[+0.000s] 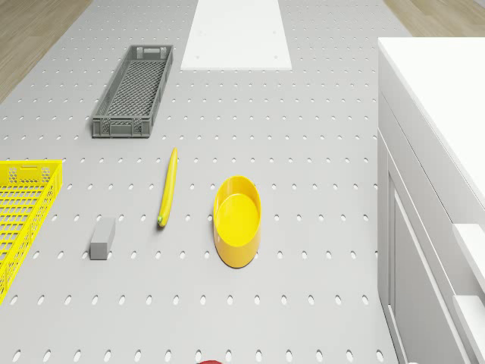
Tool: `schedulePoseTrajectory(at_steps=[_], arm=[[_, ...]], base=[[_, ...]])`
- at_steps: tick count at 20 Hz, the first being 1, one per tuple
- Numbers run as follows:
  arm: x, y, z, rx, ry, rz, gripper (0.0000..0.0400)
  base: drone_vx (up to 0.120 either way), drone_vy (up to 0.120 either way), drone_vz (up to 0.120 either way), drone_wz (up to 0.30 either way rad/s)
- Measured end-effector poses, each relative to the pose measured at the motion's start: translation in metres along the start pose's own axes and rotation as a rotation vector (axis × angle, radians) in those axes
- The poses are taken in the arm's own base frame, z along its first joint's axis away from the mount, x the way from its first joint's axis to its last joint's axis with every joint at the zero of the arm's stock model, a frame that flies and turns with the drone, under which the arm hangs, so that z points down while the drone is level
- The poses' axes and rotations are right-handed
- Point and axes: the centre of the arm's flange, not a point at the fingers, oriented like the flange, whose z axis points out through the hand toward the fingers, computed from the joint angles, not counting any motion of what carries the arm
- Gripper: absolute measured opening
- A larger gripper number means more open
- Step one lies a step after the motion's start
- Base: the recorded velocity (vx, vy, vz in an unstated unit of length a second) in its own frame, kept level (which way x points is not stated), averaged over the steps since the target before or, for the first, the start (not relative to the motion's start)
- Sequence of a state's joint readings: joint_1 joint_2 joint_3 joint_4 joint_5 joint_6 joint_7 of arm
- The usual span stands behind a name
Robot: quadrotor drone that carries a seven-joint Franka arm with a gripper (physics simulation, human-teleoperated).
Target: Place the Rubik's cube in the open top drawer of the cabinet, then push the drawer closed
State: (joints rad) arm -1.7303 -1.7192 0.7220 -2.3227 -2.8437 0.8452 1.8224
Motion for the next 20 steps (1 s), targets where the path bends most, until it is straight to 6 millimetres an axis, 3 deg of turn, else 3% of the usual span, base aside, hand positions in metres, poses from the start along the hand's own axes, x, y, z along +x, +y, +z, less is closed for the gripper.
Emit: schedulePoseTrajectory(at_steps=[20], arm=[[0.0, 0.0, 0.0, 0.0, 0.0, 0.0, 0.0105]], base=[[0.0, 0.0, 0.0, 0.0]])
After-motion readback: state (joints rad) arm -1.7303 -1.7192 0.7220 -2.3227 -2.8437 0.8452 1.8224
